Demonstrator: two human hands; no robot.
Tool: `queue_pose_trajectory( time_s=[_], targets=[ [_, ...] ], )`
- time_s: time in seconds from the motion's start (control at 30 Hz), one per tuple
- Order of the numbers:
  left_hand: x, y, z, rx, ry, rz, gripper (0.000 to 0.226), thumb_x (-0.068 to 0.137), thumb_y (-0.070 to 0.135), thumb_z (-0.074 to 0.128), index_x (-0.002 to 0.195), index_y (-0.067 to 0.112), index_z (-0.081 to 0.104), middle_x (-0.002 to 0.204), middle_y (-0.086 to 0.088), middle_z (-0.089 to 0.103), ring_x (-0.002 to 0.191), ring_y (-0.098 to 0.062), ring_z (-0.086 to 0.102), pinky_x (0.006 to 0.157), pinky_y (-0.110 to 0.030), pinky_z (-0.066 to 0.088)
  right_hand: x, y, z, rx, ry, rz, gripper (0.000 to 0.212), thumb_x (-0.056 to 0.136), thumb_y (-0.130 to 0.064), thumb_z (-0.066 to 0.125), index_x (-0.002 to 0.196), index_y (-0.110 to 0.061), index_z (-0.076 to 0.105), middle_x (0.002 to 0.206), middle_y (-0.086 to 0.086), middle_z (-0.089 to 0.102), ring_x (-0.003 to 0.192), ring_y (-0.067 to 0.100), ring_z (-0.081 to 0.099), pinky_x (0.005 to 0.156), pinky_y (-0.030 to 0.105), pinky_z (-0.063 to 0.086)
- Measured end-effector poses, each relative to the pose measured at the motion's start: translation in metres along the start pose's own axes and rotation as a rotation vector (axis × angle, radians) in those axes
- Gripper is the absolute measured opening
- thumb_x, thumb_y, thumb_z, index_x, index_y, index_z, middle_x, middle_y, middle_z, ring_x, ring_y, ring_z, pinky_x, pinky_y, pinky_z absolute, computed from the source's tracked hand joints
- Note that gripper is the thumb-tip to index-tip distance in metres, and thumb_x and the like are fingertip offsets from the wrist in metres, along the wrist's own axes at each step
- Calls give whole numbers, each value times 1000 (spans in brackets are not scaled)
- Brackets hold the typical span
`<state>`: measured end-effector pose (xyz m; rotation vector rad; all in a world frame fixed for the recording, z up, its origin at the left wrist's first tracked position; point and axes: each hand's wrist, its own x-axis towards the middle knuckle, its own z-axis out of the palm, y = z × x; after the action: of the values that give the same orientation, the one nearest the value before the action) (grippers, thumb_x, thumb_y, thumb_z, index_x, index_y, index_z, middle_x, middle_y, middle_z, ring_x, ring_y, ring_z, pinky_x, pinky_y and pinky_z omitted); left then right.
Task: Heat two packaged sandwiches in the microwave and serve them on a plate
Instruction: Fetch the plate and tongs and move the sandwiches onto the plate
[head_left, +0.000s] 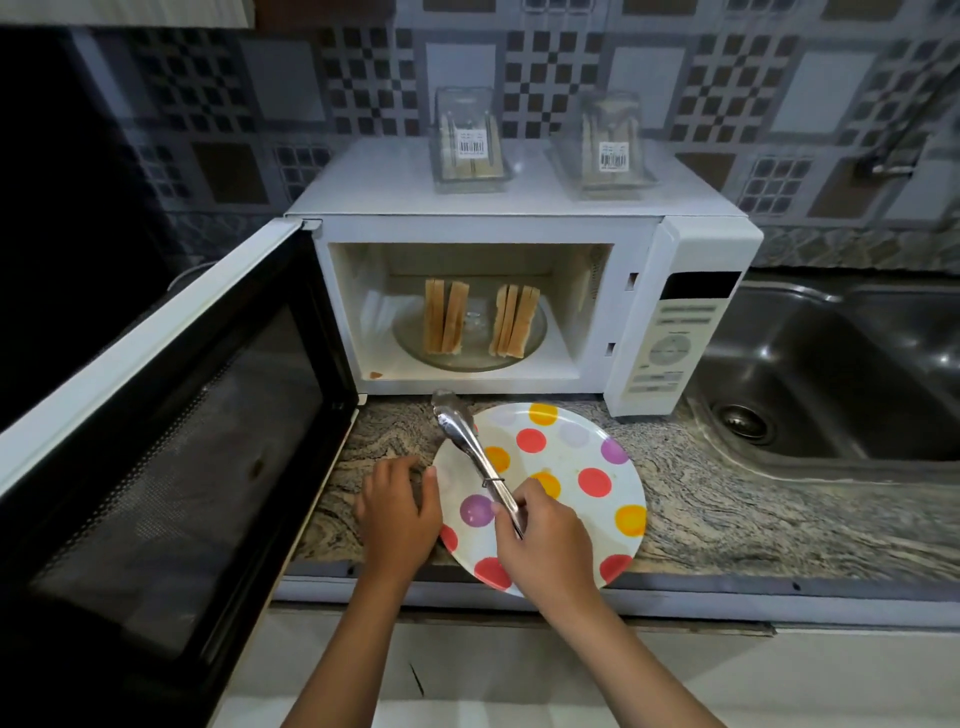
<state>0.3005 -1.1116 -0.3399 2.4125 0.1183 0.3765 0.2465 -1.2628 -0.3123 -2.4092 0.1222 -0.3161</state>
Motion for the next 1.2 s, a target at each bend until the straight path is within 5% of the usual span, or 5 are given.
queue_pose_trajectory(
  time_s=[0.17, 0.27, 0.53, 0.83, 1.2],
  targets=[
    [-6, 43, -13, -560, -22, -198, 35, 87, 38, 62, 109, 10, 61, 92, 3, 63, 83, -4, 59, 68, -9, 46, -7, 8, -8, 60, 62, -75, 19, 87, -31, 63, 79, -18, 52, 61, -7, 55, 57, 17, 55, 49, 32, 40],
    [-5, 68, -14, -744, -130, -238, 21, 83, 28, 69, 93, 10, 63, 84, -10, 68, 76, -16, 65, 65, -17, 53, -11, 12, -10, 109, 104, -68, 17, 84, -31, 66, 80, -18, 55, 60, -9, 57, 56, 14, 56, 50, 31, 41],
    [-7, 79, -17, -864, -205, -239, 23, 85, 20, 68, 95, 0, 65, 90, -21, 70, 80, -26, 69, 77, -37, 56, -1, 10, -25, 609, -181, 227, 23, 89, -47, 57, 94, -25, 60, 64, 7, 64, 56, 11, 61, 49, 32, 50],
    [-8, 83, -22, -889, -208, -148, 19, 88, 18, 63, 97, 2, 67, 87, -11, 71, 74, -10, 68, 65, -16, 53, 3, 8, -33, 656, -282, 255, 35, 92, -43, 54, 84, -9, 61, 73, 5, 71, 53, 14, 64, 49, 22, 46],
    [-2, -7, -27, 56, -324, 266, 107, 56, 82, 56, 145, 32, 23, 154, 8, 21, 137, -8, 21, 114, -47, 21, 7, 13, -34, 611, -166, 304, 32, 86, -52, 58, 96, -24, 49, 79, 14, 65, 43, 10, 50, 39, 21, 39]
  ],
)
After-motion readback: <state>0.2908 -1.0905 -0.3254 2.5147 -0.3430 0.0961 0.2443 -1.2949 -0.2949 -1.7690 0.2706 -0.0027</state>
